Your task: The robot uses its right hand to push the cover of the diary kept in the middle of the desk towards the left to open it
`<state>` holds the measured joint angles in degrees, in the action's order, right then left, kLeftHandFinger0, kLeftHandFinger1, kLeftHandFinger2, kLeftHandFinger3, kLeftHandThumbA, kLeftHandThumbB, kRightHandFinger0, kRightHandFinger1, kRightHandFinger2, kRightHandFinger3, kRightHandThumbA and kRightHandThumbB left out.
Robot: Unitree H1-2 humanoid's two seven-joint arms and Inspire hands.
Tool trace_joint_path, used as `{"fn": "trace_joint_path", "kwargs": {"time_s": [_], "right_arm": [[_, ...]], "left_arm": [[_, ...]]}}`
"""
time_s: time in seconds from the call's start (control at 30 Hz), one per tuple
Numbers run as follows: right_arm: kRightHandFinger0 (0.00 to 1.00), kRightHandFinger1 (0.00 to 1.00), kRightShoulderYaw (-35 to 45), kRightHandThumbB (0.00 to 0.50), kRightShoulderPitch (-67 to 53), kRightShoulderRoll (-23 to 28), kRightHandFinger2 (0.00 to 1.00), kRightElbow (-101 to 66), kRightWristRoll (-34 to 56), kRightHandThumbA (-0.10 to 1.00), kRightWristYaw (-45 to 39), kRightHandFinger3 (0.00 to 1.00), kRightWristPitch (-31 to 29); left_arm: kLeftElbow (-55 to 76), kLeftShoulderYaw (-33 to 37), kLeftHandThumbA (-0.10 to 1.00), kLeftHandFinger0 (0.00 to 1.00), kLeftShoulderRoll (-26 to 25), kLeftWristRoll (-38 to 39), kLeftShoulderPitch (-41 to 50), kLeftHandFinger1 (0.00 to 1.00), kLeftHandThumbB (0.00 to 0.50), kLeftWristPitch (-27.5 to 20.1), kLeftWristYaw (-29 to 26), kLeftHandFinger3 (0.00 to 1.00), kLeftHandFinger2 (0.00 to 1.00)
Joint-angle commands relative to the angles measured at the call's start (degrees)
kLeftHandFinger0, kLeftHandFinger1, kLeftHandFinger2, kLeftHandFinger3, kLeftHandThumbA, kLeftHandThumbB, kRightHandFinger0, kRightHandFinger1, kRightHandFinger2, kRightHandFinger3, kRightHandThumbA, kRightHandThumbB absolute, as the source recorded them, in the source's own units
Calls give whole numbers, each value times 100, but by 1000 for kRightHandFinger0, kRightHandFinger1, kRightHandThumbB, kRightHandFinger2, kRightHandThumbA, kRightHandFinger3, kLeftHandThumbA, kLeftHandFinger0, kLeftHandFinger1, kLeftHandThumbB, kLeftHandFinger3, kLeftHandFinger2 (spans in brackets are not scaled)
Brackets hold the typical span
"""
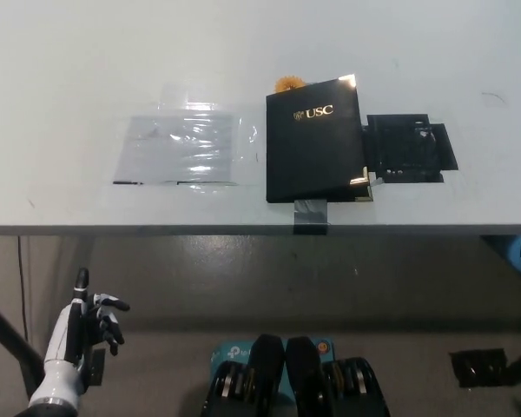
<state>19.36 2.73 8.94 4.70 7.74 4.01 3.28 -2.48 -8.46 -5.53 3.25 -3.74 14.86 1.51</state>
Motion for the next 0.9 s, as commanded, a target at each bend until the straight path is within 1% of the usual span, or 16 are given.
{"fn": "trace_joint_path", "kwargs": {"time_s": [0.0, 0.03, 0.07, 0.17, 0.2, 0.27, 0.33, 0.4, 0.43, 0.47, 0.57, 0.63, 0.73, 0.77, 0.83, 0.87], "right_arm": [[326, 333, -337, 149, 306, 268, 442, -905, -138, 930, -244, 634, 257], [327, 332, -395, 131, 346, 266, 442, -994, -122, 925, -240, 631, 293], [349, 346, -519, 101, 501, 309, 451, -1215, -154, 924, -288, 638, 309], [374, 354, -710, 76, 856, 341, 455, -1640, -174, 935, -275, 637, 365], [392, 366, -812, 85, 1067, 324, 458, -1882, -196, 961, -267, 639, 537], [450, 399, -971, 39, 1346, 333, 473, -2162, -247, 1000, -288, 691, 745], [418, 358, -1116, 109, 1687, 305, 413, -2313, -121, 1000, -389, 657, 773], [407, 347, -1168, 113, 1733, 306, 404, -2377, -121, 1000, -384, 648, 849], [349, 317, -1254, 163, 1919, 272, 377, -2408, -149, 1000, -385, 617, 933], [345, 314, -1274, 175, 1987, 258, 376, -2426, -110, 1000, -385, 613, 1009], [357, 306, -1289, 116, 2258, 136, 378, -2443, 13, 1000, -298, 617, 1350], [376, 328, -1224, 119, 2360, 31, 399, -2408, 108, 1000, -216, 635, 1541], [416, 398, -888, 163, 2563, -346, 452, -2187, 518, 1000, 59, 651, 1778], [436, 426, -649, 168, 2720, -657, 472, -1977, 786, 1000, 283, 689, 1940], [467, 473, -483, 146, 2812, -844, 537, -1859, 837, 1000, 355, 734, 2070], [532, 534, -276, 128, 2947, -1082, 624, -1682, 937, 1000, 585, 790, 2250]], "left_arm": [[143, -23, 1000, 182, -80, 2, -45, 194, 446, 11, -50, 338, 177], [143, -35, 1000, 159, -99, 24, -54, 180, 437, -11, -29, 331, 161], [140, -45, 1000, 149, -93, 42, -55, 177, 452, -18, -27, 325, 155], [127, -45, 1000, 150, -95, 58, -145, 182, 448, 57, -17, 331, 164], [130, -50, 1000, 150, -100, 83, -140, 181, 442, 55, 6, 336, 166], [164, -47, 1000, 145, -87, 63, -104, 188, 462, 155, -19, 345, 181], [118, -5, 1000, 140, -121, 13, -97, 179, 462, 58, 10, 351, 178], [144, -4, 1000, 146, -115, 8, -63, 179, 464, 65, 0, 351, 180], [153, -15, 1000, 142, -101, 13, -53, 189, 463, 57, -17, 338, 178], [143, -35, 1000, 145, -91, 61, -54, 195, 462, 48, 2, 342, 182], [143, -12, 1000, 146, -98, -4, -55, 182, 462, 43, -29, 320, 151], [140, -18, 1000, 146, -95, 5, -58, 185, 462, 51, -30, 328, 158], [136, -8, 1000, 149, -92, 10, -93, 193, 452, 62, -20, 335, 163], [129, -10, 1000, 165, -98, 50, -92, 210, 442, 43, 18, 343, 178], [116, 40, 1000, 170, -141, -15, -87, 211, 454, 7, 40, 338, 180], [106, 24, 1000, 144, -125, -11, -92, 196, 459, 6, 11, 331, 175]]}}
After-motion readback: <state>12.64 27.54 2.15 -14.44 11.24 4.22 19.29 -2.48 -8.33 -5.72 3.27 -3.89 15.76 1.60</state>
